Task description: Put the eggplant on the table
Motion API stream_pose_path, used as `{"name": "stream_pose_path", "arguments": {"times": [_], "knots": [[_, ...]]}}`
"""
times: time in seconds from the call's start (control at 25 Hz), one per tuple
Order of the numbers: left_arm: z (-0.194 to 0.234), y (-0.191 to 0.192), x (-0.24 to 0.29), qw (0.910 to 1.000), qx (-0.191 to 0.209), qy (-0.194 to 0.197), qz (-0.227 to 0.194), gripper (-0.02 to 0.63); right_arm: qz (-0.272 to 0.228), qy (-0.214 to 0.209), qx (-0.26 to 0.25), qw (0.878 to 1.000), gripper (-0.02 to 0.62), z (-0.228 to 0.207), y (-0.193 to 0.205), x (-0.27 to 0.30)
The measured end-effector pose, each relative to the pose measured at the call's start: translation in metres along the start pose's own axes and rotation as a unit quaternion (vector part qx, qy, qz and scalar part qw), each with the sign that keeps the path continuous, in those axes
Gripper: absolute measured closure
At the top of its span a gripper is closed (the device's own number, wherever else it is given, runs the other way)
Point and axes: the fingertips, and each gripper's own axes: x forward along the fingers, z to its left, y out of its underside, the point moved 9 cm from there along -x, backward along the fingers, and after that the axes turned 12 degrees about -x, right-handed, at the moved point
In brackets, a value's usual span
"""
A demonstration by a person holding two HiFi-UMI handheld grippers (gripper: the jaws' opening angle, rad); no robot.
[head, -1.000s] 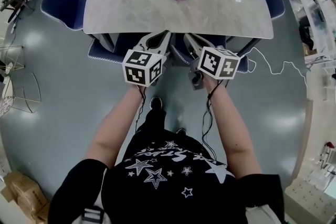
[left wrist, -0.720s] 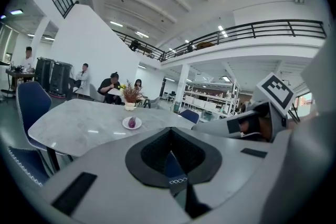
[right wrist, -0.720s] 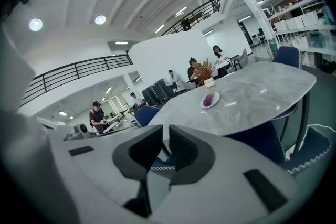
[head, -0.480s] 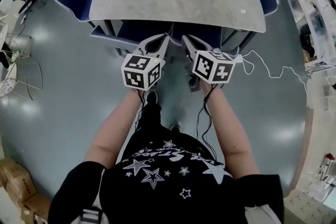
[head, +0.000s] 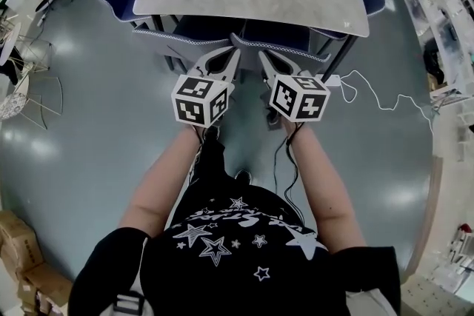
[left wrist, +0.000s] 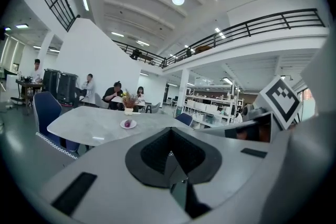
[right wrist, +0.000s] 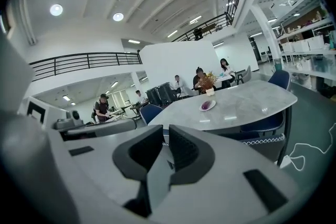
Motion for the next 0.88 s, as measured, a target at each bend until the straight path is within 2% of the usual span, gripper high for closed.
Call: {"name": "stream_pose_path", "arguments": {"times": [0.36,0.52,0.88], "knots": [[-0.025,0.017,-0.039,0.9999,-0.004,-0.008,-0.006,0.598,-0.002,0.007,-0.033,0.999,0.553,0.024,0.020,-0.034],[-0.037,0.018,-0.053,0.9999,0.001,-0.012,-0.012,0.598,-0.013,0.013,-0.049,0.999,0.577,0.032,0.022,-0.049],[-0.013,0.016,-0.074,0.9996,-0.004,-0.020,-0.018,0.598,-0.021,0.017,-0.090,0.996,0.577,0.063,0.019,-0.033]]}}
